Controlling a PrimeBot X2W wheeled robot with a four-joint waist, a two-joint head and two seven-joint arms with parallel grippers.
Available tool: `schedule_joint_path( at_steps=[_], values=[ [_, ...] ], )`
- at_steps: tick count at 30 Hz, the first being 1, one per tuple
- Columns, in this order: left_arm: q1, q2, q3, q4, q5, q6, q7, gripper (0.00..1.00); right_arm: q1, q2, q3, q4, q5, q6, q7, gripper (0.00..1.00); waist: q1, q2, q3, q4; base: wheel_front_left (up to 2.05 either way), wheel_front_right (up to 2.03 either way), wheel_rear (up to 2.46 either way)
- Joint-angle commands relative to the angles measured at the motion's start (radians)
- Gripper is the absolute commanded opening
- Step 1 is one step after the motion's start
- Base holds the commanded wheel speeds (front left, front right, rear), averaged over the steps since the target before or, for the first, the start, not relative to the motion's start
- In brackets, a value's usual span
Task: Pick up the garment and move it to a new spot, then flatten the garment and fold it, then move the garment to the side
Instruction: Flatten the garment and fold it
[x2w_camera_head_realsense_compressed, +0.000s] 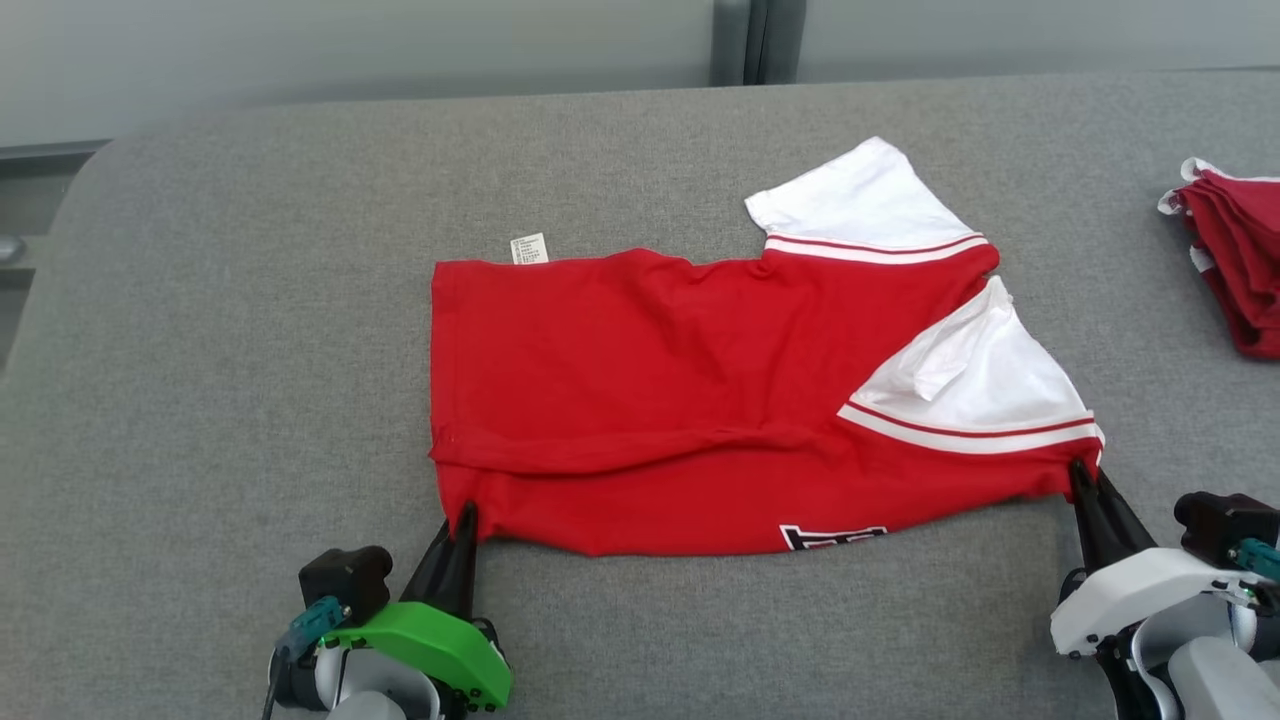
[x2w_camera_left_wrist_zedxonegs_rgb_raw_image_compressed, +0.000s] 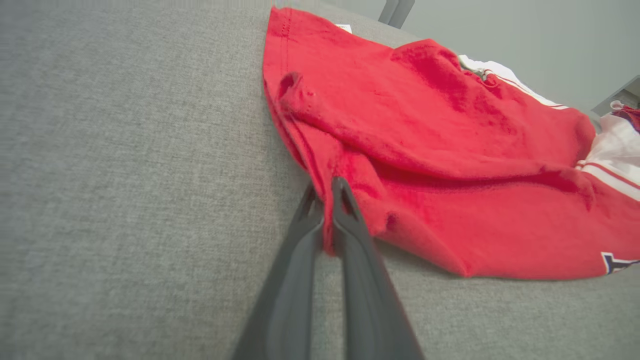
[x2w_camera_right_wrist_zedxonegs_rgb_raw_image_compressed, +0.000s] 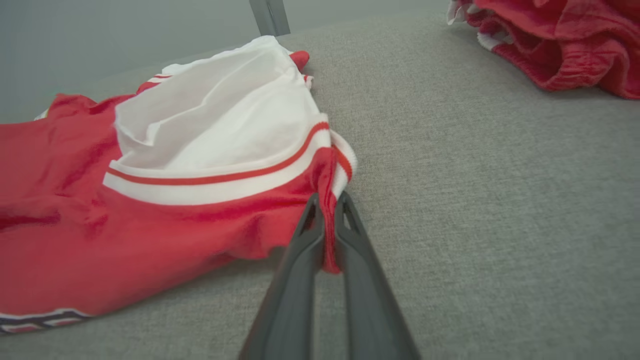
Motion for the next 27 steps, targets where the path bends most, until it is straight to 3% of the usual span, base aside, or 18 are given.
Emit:
schedule_joint_path(
  at_steps=[1,6,15,27],
  values=[
    [0.023,0.009,0.008,-0.009,0.003,-0.003,0.001,0.0,0.023,0.005,-0.003,0.009,0.002,-0.001,-0.002,0.0,0.0,0.0,-0.056,0.002,0.0,0.0,0.0],
    [0.081,0.03,0.013,-0.01,0.005,-0.003,0.001,0.0,0.064,0.026,-0.001,0.036,0.003,-0.001,-0.002,0.0,0.0,0.0,-0.161,-0.003,0.0,0.0,0.0],
    [0.147,0.056,0.049,0.007,0.002,-0.003,0.001,0.0,0.114,0.047,-0.006,0.046,0.012,-0.001,-0.002,0.0,0.0,0.0,-0.249,-0.012,0.0,0.0,0.0],
    [0.208,0.063,0.078,0.062,0.023,-0.001,0.0,0.0,0.178,0.041,0.014,0.032,0.024,-0.002,-0.002,0.0,0.0,0.0,-0.268,-0.016,0.0,0.0,0.0]
  ],
)
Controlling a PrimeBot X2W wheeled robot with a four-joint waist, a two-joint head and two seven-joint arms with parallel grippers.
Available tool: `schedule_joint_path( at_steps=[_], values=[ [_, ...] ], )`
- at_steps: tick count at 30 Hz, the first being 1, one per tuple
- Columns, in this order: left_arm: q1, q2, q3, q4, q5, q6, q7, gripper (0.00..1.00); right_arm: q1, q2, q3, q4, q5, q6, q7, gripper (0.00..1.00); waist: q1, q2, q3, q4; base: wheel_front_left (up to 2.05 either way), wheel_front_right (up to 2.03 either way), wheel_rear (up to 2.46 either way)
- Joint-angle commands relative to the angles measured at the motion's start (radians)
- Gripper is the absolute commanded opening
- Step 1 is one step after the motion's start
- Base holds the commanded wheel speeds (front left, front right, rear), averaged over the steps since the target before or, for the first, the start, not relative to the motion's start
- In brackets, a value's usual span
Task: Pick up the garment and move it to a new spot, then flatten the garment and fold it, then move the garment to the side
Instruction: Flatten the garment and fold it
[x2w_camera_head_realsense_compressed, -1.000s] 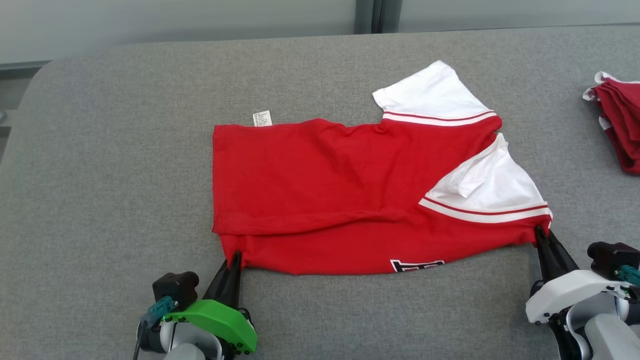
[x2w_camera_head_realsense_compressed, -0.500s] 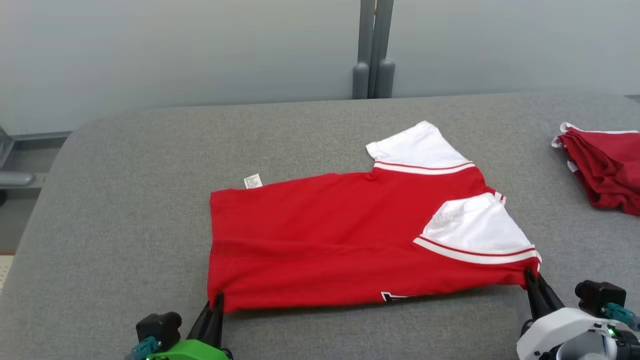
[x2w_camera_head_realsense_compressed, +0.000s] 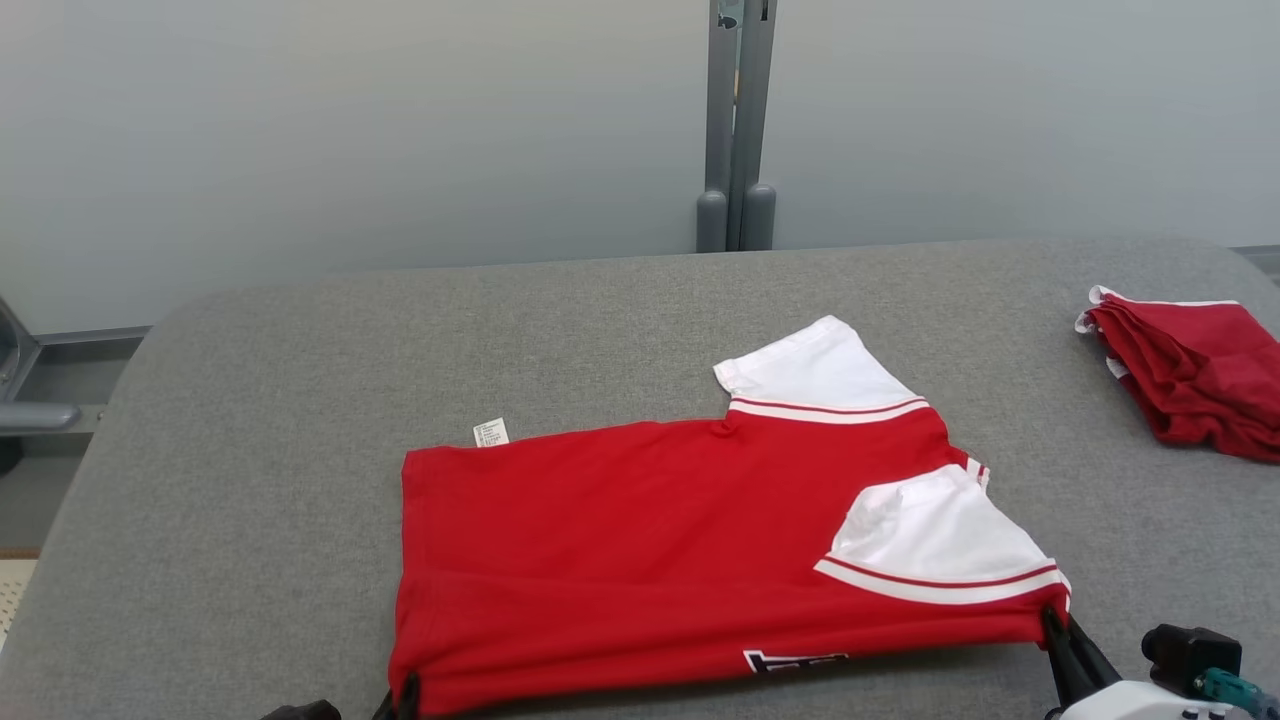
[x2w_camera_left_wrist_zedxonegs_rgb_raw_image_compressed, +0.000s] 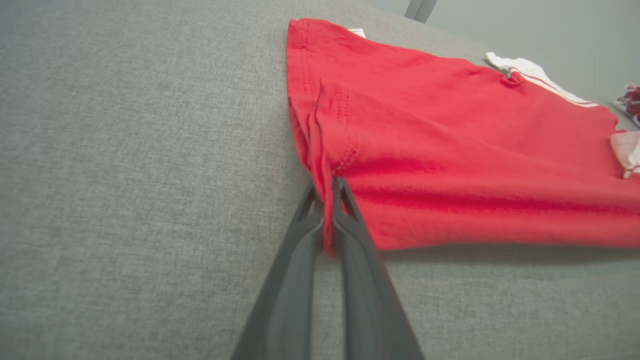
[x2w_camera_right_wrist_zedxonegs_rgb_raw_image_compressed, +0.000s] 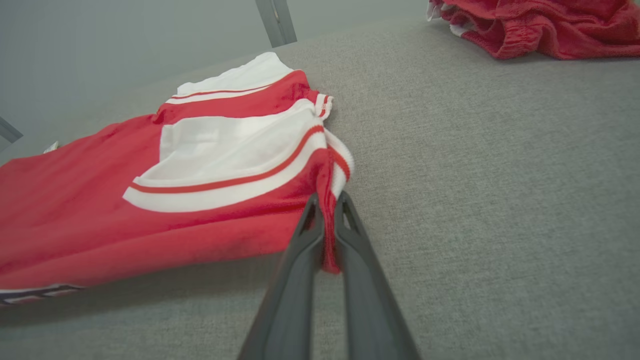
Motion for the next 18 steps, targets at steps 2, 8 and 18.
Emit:
schedule_joint_path(
  at_steps=[2,8,18],
  values=[
    [0.016,0.005,0.012,0.005,0.013,0.002,0.0,0.0,0.02,-0.011,0.009,-0.002,0.006,-0.002,-0.002,0.0,0.0,0.0,0.002,0.002,0.0,0.0,0.0],
    [0.022,0.0,0.024,0.018,0.036,0.002,0.0,0.0,0.046,-0.018,0.034,-0.007,0.019,-0.002,-0.002,0.0,0.0,0.0,0.014,0.003,0.0,0.0,0.0],
    [0.029,-0.015,0.092,0.055,0.092,0.002,0.0,0.0,0.064,-0.029,0.047,-0.004,0.037,-0.002,-0.002,0.0,0.0,0.0,0.033,-0.001,0.0,0.0,0.0]
  ],
)
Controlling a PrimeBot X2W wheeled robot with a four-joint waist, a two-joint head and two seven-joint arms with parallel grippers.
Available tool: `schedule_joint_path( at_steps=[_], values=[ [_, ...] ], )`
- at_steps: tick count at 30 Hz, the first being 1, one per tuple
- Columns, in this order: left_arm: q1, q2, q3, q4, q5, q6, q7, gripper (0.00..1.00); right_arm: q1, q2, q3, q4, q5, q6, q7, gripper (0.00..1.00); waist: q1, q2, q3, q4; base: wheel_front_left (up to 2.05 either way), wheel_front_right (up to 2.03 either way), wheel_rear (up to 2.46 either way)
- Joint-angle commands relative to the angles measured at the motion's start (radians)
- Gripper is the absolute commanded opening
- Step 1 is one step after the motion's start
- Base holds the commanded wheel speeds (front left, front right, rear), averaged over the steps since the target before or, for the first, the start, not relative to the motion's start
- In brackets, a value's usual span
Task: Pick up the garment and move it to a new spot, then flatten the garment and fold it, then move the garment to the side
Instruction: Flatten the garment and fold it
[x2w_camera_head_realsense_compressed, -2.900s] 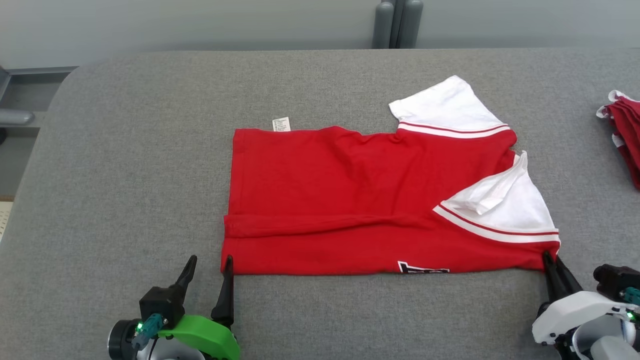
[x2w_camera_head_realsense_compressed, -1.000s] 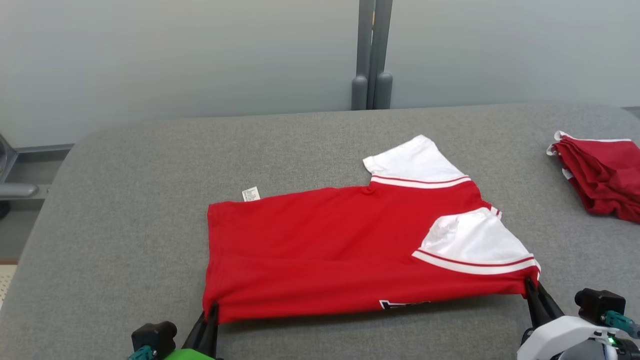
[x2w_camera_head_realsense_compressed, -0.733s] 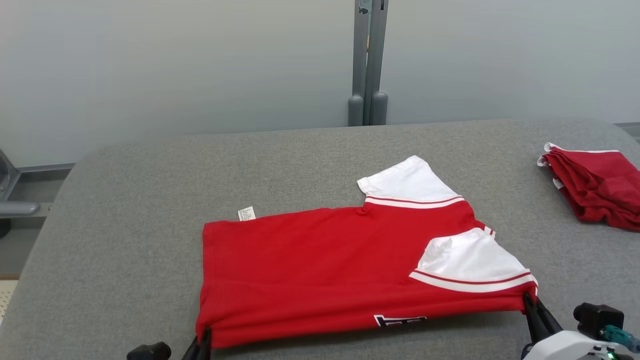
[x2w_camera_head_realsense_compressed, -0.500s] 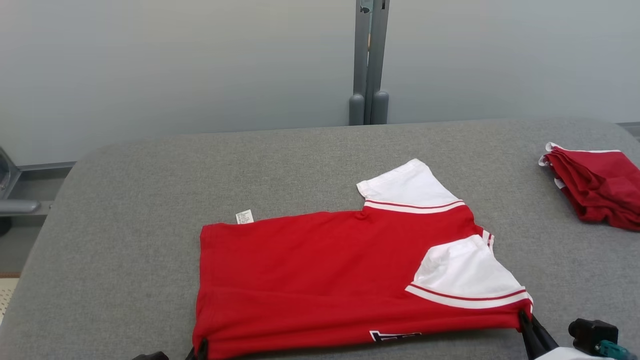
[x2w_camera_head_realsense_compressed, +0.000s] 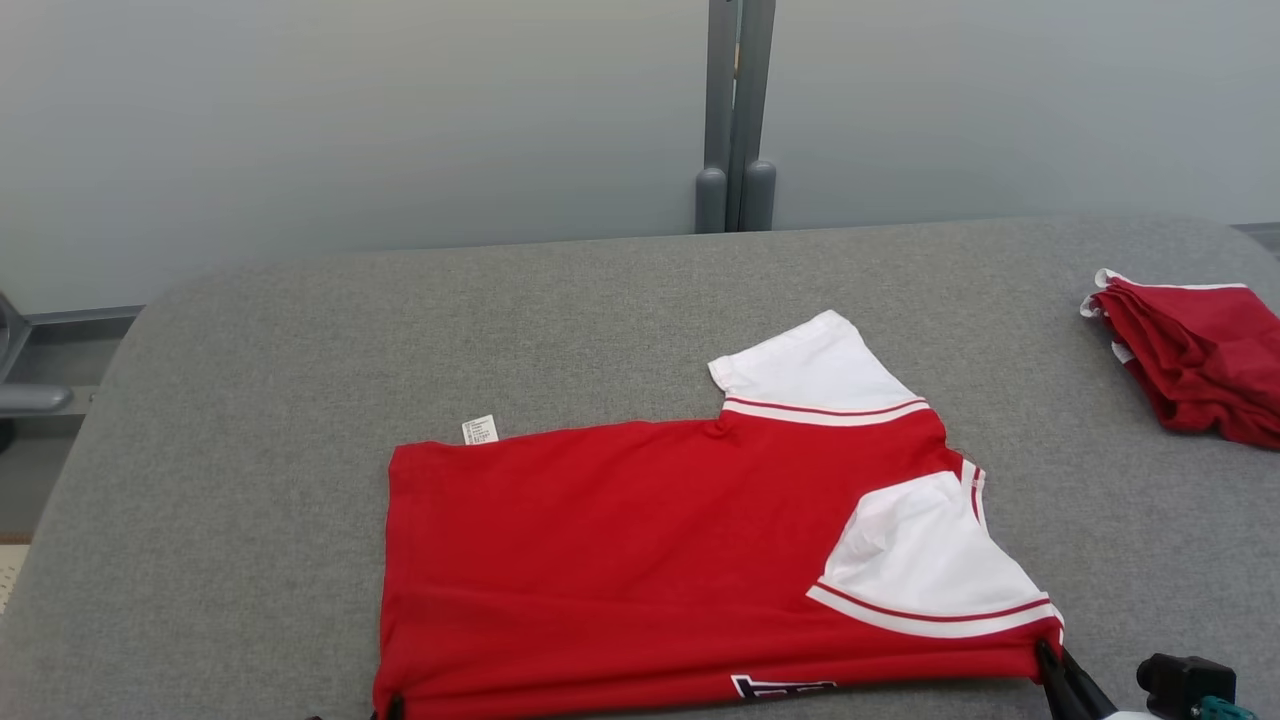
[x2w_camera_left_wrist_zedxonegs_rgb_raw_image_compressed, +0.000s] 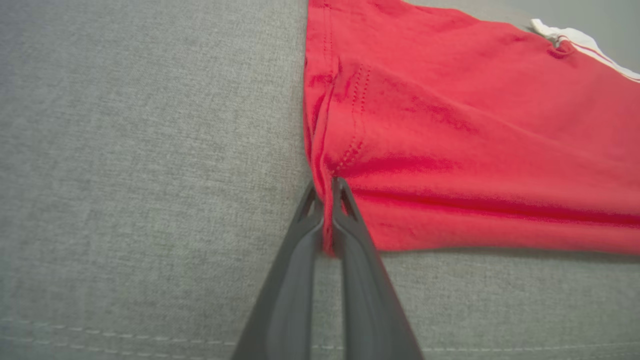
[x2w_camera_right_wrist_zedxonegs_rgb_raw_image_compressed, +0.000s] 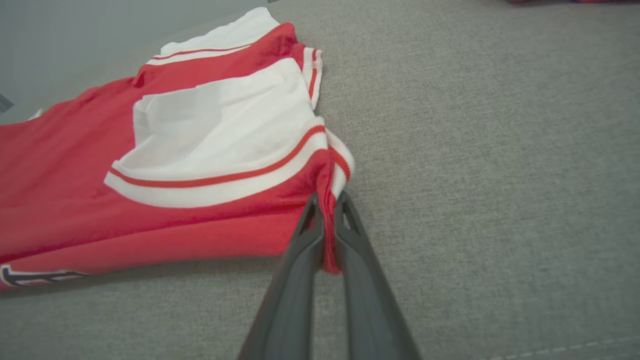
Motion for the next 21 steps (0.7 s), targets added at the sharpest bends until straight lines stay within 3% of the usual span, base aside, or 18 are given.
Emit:
schedule_joint_path(
  at_steps=[1,3,4,5,6,12,21],
  values=[
    [0.018,0.006,0.01,0.002,0.006,0.002,0.0,0.0,0.012,-0.011,-0.004,0.002,0.007,-0.002,-0.002,0.0,0.0,0.0,0.001,-0.001,0.0,0.0,0.0],
    [0.017,0.002,0.017,0.005,0.014,0.002,0.0,0.0,0.008,-0.011,-0.005,0.001,0.006,-0.002,-0.002,0.0,0.0,0.0,0.002,-0.001,0.0,0.0,0.0],
    [0.016,-0.001,0.021,0.006,0.018,0.003,0.0,0.35,0.007,-0.01,-0.013,-0.003,0.003,-0.002,-0.002,0.13,0.0,0.0,0.002,-0.001,0.0,0.0,0.0],
    [0.015,-0.003,0.027,0.006,0.025,0.003,0.0,0.91,0.007,-0.009,-0.018,-0.004,-0.002,-0.002,-0.002,0.8,0.0,0.0,0.002,0.0,0.0,0.0,0.0],
    [0.015,-0.004,0.034,0.005,0.033,0.005,0.0,1.0,0.008,-0.007,-0.024,-0.004,-0.006,-0.002,-0.002,1.0,0.0,0.0,0.002,0.0,0.0,0.0,0.0],
    [0.023,-0.016,0.083,-0.063,0.111,0.043,0.0,1.0,0.012,0.007,-0.107,-0.067,-0.121,-0.002,-0.002,1.0,0.0,0.0,0.011,0.006,0.0,0.0,0.0],
    [-0.022,-0.025,0.095,-0.144,0.174,0.03,0.0,1.0,-0.06,0.037,-0.01,-0.074,-0.197,-0.002,-0.002,1.0,0.0,0.0,0.038,0.026,0.0,0.0,0.0]
  ],
)
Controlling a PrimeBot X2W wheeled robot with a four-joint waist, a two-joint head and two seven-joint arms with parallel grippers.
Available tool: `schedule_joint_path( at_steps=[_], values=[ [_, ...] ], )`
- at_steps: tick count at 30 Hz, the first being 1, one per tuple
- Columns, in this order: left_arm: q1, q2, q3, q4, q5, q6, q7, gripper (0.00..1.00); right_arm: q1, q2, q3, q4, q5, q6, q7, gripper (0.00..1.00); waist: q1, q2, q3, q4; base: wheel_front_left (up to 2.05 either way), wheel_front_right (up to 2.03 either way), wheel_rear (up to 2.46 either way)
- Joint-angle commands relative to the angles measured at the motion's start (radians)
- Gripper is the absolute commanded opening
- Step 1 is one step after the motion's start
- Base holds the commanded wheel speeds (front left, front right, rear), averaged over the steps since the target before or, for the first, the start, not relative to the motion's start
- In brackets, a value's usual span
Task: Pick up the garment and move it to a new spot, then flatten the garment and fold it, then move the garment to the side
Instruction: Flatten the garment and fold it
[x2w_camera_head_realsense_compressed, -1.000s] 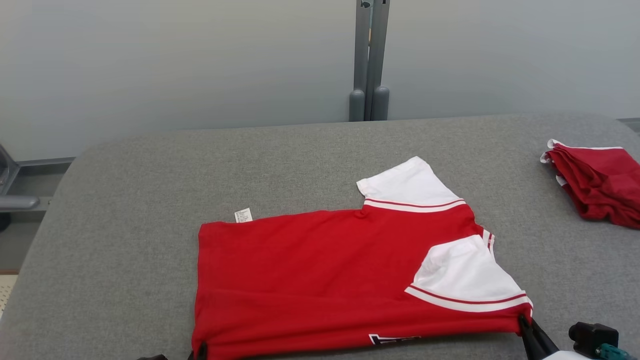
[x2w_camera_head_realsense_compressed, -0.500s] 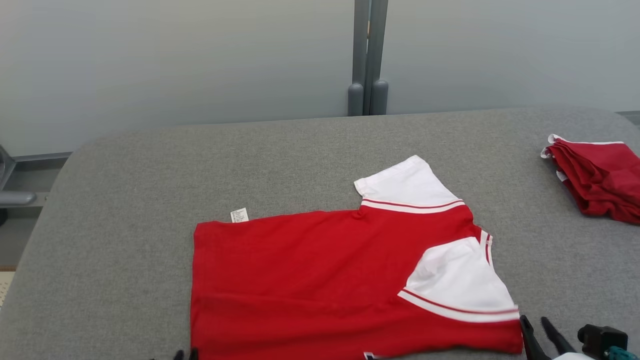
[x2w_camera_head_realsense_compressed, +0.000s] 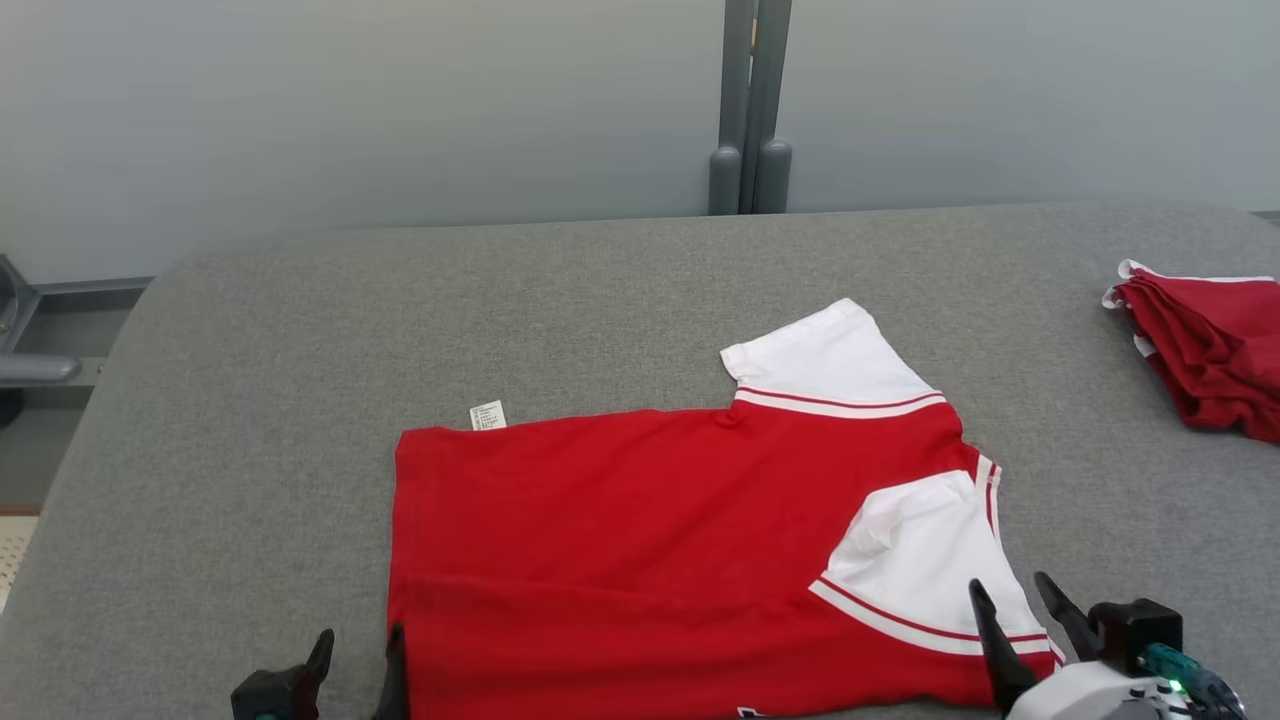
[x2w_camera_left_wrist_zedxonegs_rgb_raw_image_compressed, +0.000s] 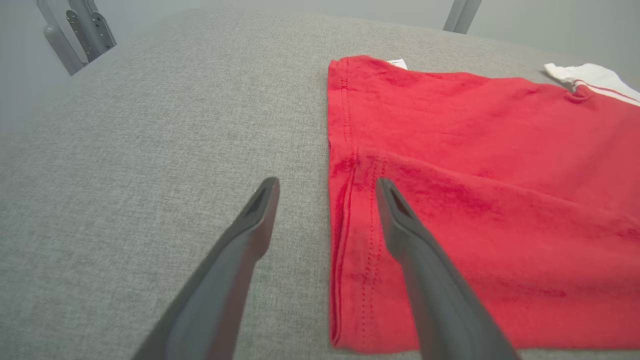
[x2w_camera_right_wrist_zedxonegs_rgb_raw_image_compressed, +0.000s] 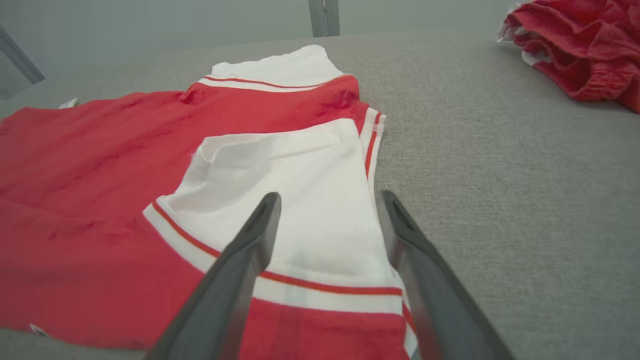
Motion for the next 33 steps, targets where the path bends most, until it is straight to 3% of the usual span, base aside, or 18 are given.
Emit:
schedule_joint_path(
  at_steps=[1,13,14,15,16,18,19,20,28,29,30,33],
  values=[
    [-0.02,0.001,-0.002,-0.01,0.012,-0.005,0.0,1.0,-0.022,0.006,0.01,0.006,-0.006,-0.001,-0.002,1.0,0.0,0.0,0.009,0.009,0.0,0.0,0.0],
    [-0.069,-0.002,-0.067,-0.058,-0.01,-0.019,0.0,1.0,-0.157,0.031,0.094,0.119,-0.006,-0.001,-0.002,1.0,0.0,0.0,0.07,0.103,0.0,0.0,0.0],
    [-0.07,-0.002,-0.069,-0.06,-0.013,-0.019,0.0,1.0,-0.163,0.033,0.099,0.125,-0.003,-0.001,-0.002,0.91,0.0,0.0,0.073,0.11,0.0,0.0,0.0],
    [-0.072,-0.002,-0.072,-0.063,-0.015,-0.02,0.0,1.0,-0.168,0.033,0.104,0.13,-0.001,-0.001,-0.002,0.74,0.0,0.0,0.075,0.118,0.0,0.0,0.0],
    [-0.071,-0.002,-0.073,-0.063,-0.019,-0.02,0.0,1.0,-0.172,0.034,0.107,0.135,0.002,-0.001,-0.002,0.47,0.0,0.0,0.077,0.125,0.0,0.0,0.0],
    [-0.07,-0.002,-0.074,-0.063,-0.019,-0.02,0.0,1.0,-0.179,0.037,0.111,0.143,0.007,-0.001,-0.002,0.19,0.0,0.0,0.08,0.137,0.0,0.0,0.0],
    [-0.069,-0.002,-0.074,-0.063,-0.023,-0.021,0.0,1.0,-0.18,0.039,0.112,0.15,0.011,-0.001,-0.002,0.0,0.0,0.0,0.081,0.141,0.0,0.0,0.0],
    [-0.068,-0.002,-0.075,-0.063,-0.026,-0.021,0.0,1.0,-0.185,0.04,0.111,0.156,0.012,-0.001,-0.002,0.0,0.0,0.0,0.082,0.146,0.0,0.0,0.0],
    [-0.077,-0.003,-0.091,-0.065,-0.032,-0.023,0.0,1.0,-0.242,0.048,0.118,0.207,0.012,-0.001,-0.002,0.0,0.0,0.0,0.097,0.17,0.0,0.0,0.0],
    [-0.078,-0.003,-0.095,-0.063,-0.033,-0.022,0.0,1.0,-0.251,0.051,0.117,0.217,0.011,-0.001,-0.002,0.37,0.0,0.0,0.099,0.173,0.0,0.0,0.0],
    [-0.078,-0.003,-0.099,-0.061,-0.034,-0.023,0.0,1.0,-0.256,0.052,0.114,0.235,0.009,-0.001,-0.002,1.0,0.0,0.0,0.101,0.175,0.0,0.0,0.0],
    [-0.08,-0.003,-0.105,-0.06,-0.036,-0.023,0.0,1.0,-0.28,0.061,0.107,0.273,0.002,-0.001,-0.002,1.0,0.0,0.0,0.104,0.18,0.0,0.0,0.0]
  ],
)
